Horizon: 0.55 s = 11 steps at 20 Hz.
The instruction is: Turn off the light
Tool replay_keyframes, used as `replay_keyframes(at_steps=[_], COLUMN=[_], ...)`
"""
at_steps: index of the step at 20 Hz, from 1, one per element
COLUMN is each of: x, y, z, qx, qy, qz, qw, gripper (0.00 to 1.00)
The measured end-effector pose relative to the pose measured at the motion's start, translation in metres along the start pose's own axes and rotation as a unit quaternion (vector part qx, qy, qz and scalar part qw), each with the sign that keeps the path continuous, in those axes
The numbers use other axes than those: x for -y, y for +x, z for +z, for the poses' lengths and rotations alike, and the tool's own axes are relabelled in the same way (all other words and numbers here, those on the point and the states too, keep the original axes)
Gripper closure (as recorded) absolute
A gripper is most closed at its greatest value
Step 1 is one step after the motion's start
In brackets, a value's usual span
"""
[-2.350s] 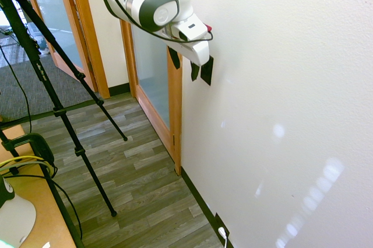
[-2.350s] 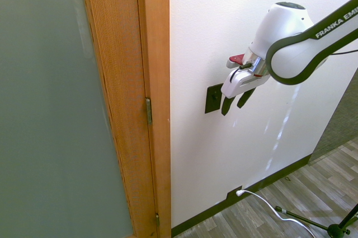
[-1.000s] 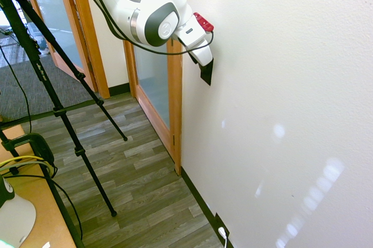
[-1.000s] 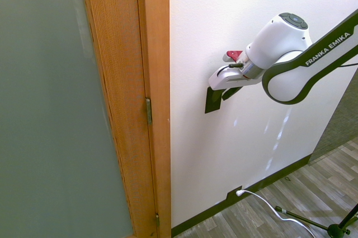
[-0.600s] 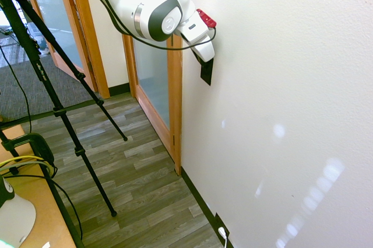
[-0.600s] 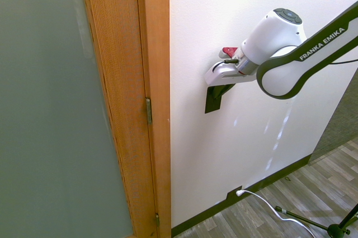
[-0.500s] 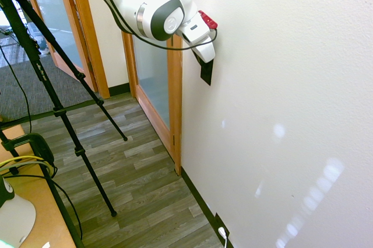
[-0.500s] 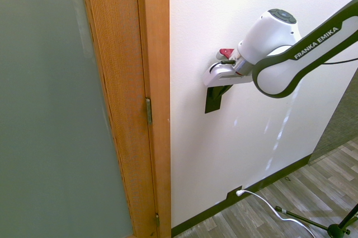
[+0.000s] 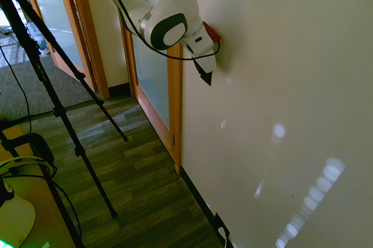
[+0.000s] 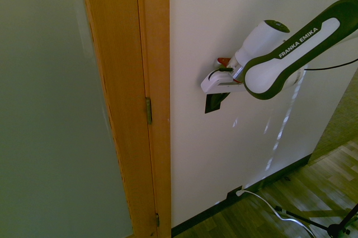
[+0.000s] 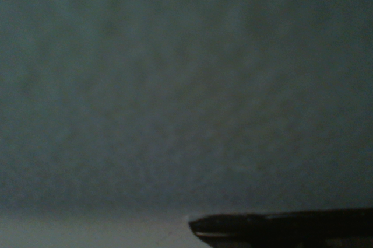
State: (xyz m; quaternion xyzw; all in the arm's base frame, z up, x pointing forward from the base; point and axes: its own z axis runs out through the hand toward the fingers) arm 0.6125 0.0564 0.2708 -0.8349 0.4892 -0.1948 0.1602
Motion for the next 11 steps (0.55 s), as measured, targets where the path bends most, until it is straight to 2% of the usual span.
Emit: replay_keyframes(at_steps=[8,11], x=[-0.022,-0.035], y=[-0.009,-0.023], z=[-0.018,-0.024], qx=[-0.044,-0.036], qy=[0.074,0.085], qz=[-0.038,-0.081], qw=[0.996,0.992], gripper=[0.0,0.0])
